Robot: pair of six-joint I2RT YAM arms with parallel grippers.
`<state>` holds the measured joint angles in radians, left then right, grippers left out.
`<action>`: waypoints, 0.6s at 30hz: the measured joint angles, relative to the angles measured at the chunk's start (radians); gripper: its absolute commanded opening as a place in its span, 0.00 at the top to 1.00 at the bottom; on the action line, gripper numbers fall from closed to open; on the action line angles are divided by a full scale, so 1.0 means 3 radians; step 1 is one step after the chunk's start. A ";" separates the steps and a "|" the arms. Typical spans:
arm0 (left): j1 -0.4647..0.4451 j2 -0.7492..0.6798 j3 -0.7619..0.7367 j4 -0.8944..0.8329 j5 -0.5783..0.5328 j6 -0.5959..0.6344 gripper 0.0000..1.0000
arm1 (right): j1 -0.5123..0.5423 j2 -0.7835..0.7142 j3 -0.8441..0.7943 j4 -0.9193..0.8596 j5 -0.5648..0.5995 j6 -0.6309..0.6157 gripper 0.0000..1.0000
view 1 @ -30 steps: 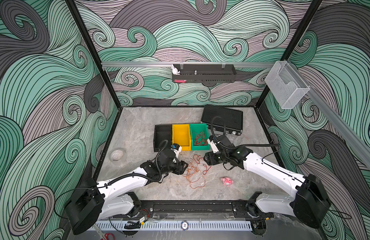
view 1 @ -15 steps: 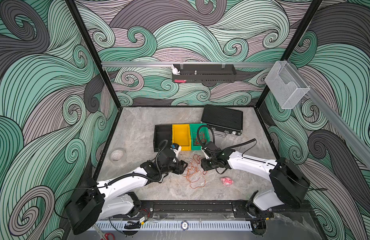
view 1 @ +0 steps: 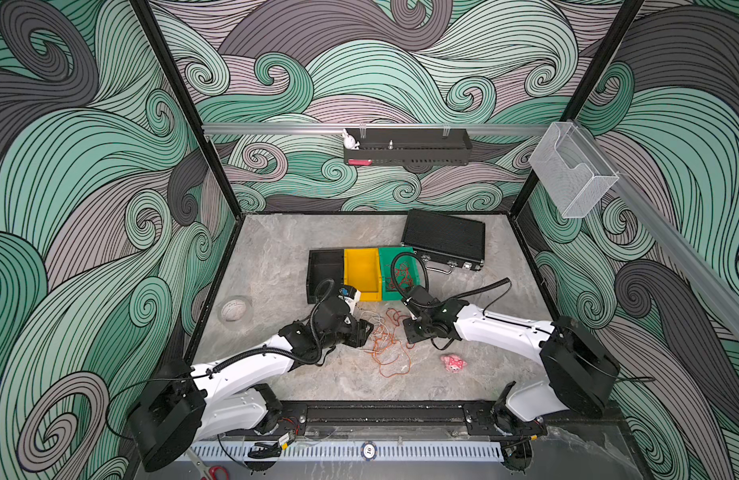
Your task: Untangle the cables
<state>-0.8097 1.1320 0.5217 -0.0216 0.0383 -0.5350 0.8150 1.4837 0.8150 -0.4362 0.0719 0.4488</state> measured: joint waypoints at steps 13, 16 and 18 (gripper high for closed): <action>0.0000 -0.0131 0.0000 -0.0117 -0.0117 -0.0011 0.39 | 0.0001 -0.0679 0.0230 -0.0271 0.0088 -0.0098 1.00; 0.0000 -0.0191 0.0000 -0.0156 -0.0183 -0.0053 0.39 | 0.0001 -0.0786 0.0336 -0.0326 0.0084 -0.0135 1.00; 0.0001 -0.0235 0.0000 -0.0187 -0.0225 -0.0080 0.39 | 0.0001 -0.0813 0.0427 -0.0367 0.0076 -0.0165 1.00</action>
<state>-0.8093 1.0615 0.5217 -0.0776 -0.0292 -0.5591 0.8154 1.2400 0.9432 -0.5465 0.0948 0.3992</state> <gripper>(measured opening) 0.607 0.051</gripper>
